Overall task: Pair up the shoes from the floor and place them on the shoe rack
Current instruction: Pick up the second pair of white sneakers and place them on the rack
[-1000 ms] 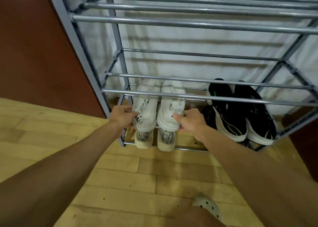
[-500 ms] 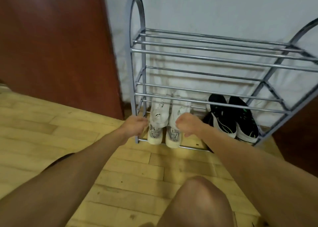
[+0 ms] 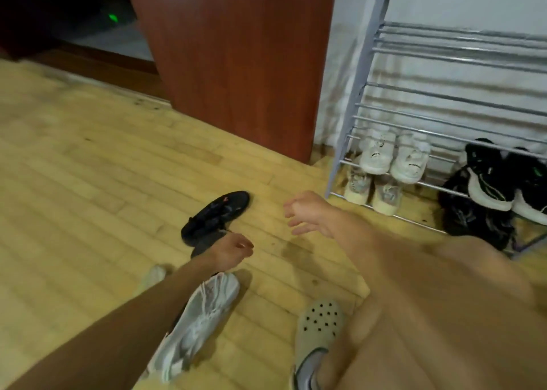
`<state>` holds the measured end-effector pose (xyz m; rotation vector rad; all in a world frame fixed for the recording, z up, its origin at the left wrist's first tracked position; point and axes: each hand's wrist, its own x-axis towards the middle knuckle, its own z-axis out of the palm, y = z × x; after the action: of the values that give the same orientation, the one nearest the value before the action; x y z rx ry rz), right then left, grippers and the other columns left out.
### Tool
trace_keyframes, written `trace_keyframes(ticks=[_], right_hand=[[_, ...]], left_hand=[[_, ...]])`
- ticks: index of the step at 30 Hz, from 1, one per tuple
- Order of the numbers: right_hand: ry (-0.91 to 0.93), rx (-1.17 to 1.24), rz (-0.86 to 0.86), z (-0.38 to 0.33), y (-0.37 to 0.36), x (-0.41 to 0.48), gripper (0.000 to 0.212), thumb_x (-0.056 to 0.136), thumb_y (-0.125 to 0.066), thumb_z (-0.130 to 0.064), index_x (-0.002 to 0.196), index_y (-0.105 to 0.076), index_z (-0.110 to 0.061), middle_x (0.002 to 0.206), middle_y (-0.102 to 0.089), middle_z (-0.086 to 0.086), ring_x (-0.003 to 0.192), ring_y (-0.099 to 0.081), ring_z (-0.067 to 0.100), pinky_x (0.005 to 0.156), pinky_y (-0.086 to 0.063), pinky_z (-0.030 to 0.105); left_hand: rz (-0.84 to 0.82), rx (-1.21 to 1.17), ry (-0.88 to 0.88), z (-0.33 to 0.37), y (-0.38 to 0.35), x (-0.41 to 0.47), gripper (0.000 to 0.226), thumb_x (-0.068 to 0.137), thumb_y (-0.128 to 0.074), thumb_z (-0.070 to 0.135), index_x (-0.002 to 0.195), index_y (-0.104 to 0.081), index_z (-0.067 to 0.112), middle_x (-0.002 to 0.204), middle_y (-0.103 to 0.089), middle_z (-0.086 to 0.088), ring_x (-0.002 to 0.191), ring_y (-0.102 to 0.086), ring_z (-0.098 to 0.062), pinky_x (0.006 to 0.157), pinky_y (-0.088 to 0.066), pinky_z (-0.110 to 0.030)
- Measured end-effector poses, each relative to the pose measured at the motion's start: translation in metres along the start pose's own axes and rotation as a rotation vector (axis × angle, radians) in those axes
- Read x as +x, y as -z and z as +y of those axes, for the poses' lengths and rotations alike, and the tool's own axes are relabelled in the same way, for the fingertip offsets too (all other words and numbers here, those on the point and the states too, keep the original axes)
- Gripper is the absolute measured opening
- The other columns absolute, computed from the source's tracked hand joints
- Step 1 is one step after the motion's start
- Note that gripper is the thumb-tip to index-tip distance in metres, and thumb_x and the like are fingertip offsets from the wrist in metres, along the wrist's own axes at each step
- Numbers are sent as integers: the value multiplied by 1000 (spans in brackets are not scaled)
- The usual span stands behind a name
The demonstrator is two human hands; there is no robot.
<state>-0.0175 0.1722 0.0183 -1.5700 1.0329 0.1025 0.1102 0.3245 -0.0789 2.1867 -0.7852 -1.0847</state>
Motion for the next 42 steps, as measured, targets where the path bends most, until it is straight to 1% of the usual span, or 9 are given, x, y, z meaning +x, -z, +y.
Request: trace_keyframes(ticks=[4,7,11,14,19,26,30,35,42], right_hand=[[-56,29,-60,37,-47,-10,33,97,-46,-7,128,-52,-2,130,-54,17,97,-57,25,83,-56,38],[-124,-88,-119,57,-60,-14,40,98,-49,-13,136,-47,-4,138,-49,15,112,-58,28,81,-56,37],[-20,-142,-87,63,-56,-15,23,97,-51,-16,117,-59,-10,132,-54,9,102,-59,21,63,-53,25],[13,-175,-77,67,-48,-13,22,96,-50,-16,115,-61,-13,126,-57,6,94,-61,18,61,-53,23],[50,-233,-111,69,-52,-5,18,93,-52,-16,108,-62,-18,112,-58,1,84,-62,11,64,-55,23],[80,-245,-165,65,-56,6,26,91,-52,-18,115,-61,-18,102,-61,-3,86,-65,10,67,-56,24],[89,-269,-180,68,-48,4,23,90,-52,-16,111,-62,-19,96,-59,-9,84,-65,10,64,-54,23],[88,-301,-184,67,-47,-1,23,89,-52,-11,108,-63,-19,99,-62,-3,88,-67,14,67,-55,24],[114,-347,-211,63,-55,-7,20,90,-52,-14,108,-61,-20,107,-64,2,91,-67,15,71,-56,26]], left_hand=[[83,62,164,-99,1,-34,29,85,-65,9,112,-63,-2,117,-63,-23,102,-61,-34,88,-47,-39],[83,118,310,-147,-5,-59,40,85,-63,20,122,-56,7,115,-60,-11,89,-58,-17,74,-46,-26],[13,255,406,-192,-16,-86,56,87,-59,28,138,-39,13,137,-43,-14,115,-49,-25,82,-38,-28],[-40,418,461,-206,-24,-94,80,85,-61,39,147,-18,12,153,-19,-14,140,-23,-34,104,-31,-39],[-3,498,488,-199,-35,-82,98,75,-74,32,148,-11,11,151,-19,-18,137,-22,-40,110,-28,-49],[65,745,461,-204,-46,-75,81,85,-66,25,145,-17,2,134,-42,-23,126,-43,-36,102,-43,-44],[194,791,399,-210,-34,-72,36,87,-63,27,113,-52,6,112,-60,-15,94,-58,-27,79,-53,-36],[70,699,399,-197,-19,-72,20,75,-70,26,81,-58,10,80,-62,-5,71,-56,-19,56,-46,-27],[101,17,562,-171,-26,-70,12,63,-74,0,58,-64,4,53,-59,-9,48,-56,-20,47,-45,-23]])
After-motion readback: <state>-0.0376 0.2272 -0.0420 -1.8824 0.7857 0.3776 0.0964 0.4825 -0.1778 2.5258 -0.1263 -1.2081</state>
